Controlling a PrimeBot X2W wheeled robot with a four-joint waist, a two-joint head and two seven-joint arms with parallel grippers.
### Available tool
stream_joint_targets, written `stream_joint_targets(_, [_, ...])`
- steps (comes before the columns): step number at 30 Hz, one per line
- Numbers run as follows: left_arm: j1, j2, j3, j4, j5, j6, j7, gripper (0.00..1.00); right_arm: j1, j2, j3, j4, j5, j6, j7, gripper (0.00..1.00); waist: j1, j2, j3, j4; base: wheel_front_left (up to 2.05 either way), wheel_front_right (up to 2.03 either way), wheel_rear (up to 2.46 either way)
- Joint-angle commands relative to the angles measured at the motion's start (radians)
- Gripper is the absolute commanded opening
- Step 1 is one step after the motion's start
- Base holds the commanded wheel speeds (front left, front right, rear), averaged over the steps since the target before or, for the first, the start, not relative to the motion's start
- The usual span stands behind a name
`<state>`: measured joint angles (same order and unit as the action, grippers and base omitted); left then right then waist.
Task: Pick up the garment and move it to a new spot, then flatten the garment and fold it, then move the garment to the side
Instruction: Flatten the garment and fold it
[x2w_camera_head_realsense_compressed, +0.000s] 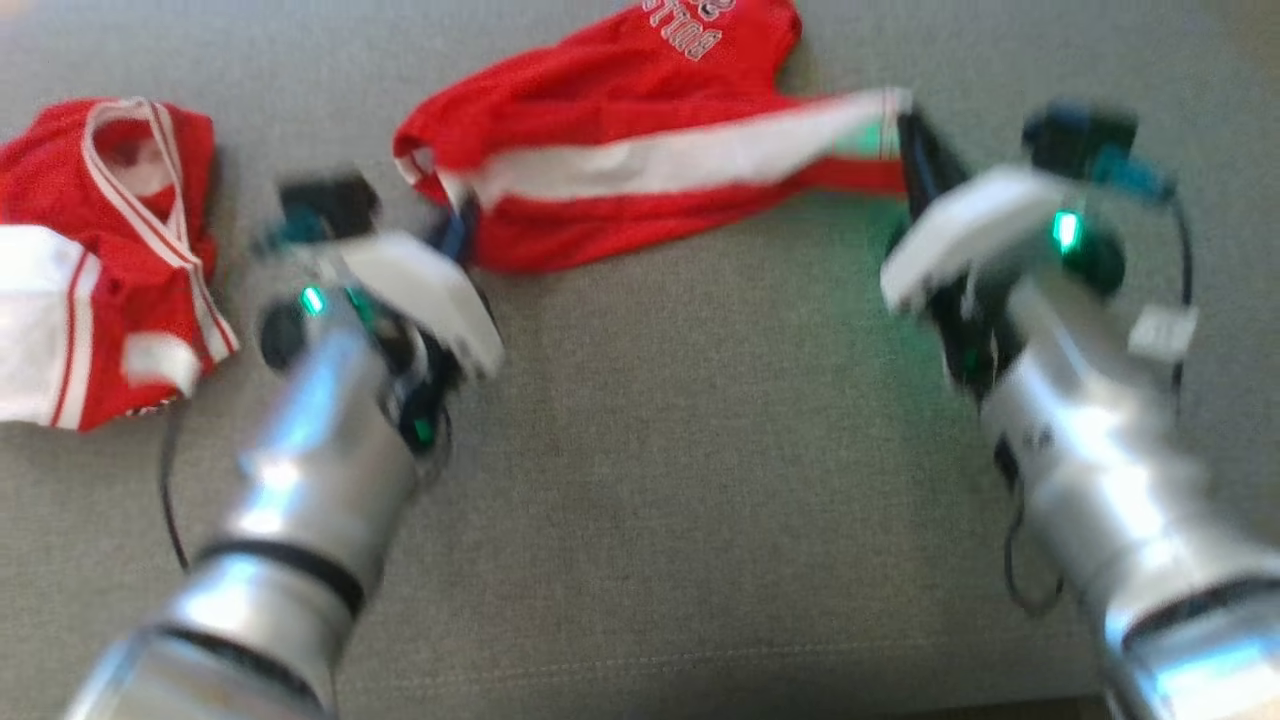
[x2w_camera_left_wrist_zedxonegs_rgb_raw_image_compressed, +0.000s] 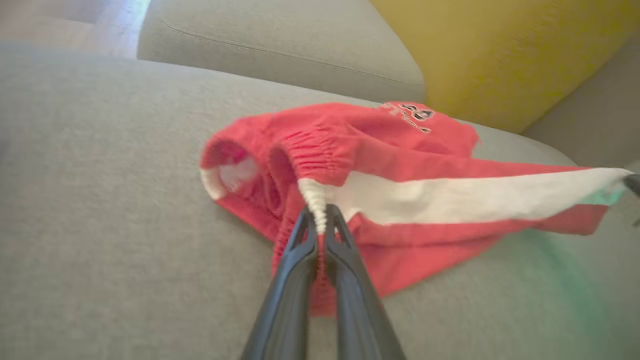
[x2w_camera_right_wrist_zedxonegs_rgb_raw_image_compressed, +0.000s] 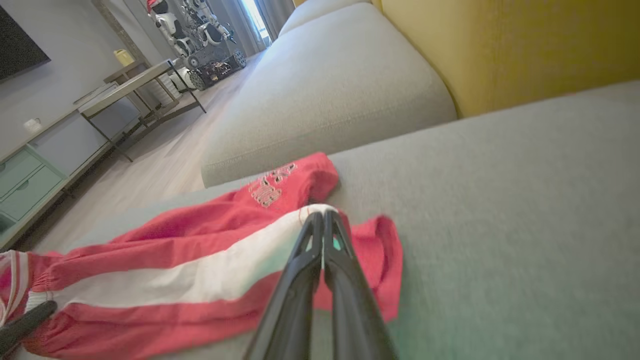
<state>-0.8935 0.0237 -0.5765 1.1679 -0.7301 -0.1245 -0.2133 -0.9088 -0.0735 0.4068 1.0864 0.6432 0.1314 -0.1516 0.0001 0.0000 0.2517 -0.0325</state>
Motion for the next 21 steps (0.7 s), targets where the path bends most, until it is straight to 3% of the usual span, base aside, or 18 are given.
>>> stream_joint_targets(1, [0.017, 0.027, -0.001, -0.045, -0.008, -0.006, -0.022, 0.0, 0.052, 0.006, 0.015, -0.042, 0.021, -0.001, -0.025, 0.0, -0.0001, 0.0, -0.034, 0.004, 0.0, 0.0, 0.0])
stream_joint_targets(7, [0.159, 0.027, -0.038, -0.132, 0.008, -0.006, -0.047, 0.0, 0.246, -0.039, 0.037, -0.144, 0.058, -0.001, -0.056, 0.0, -0.0001, 0.0, -0.109, 0.002, 0.0, 0.0, 0.0])
stream_joint_targets(12, [0.322, 0.053, -0.007, -0.321, 0.064, 0.008, -0.048, 0.0, 0.436, -0.096, 0.003, -0.28, 0.057, -0.001, -0.077, 0.0, -0.0001, 0.0, -0.17, -0.002, 0.0, 0.0, 0.0])
stream_joint_targets(16, [0.48, 0.093, 0.017, -0.476, 0.096, 0.033, -0.048, 0.0, 0.595, -0.105, -0.057, -0.421, 0.037, -0.001, -0.069, 0.0, -0.0001, 0.0, -0.219, -0.013, 0.0, 0.0, 0.0])
stream_joint_targets(21, [0.652, 0.148, 0.015, -0.658, 0.112, 0.089, -0.045, 0.0, 0.812, -0.079, -0.178, -0.635, -0.033, -0.001, 0.015, 0.0, -0.0001, 0.0, -0.267, -0.013, 0.0, 0.0, 0.0])
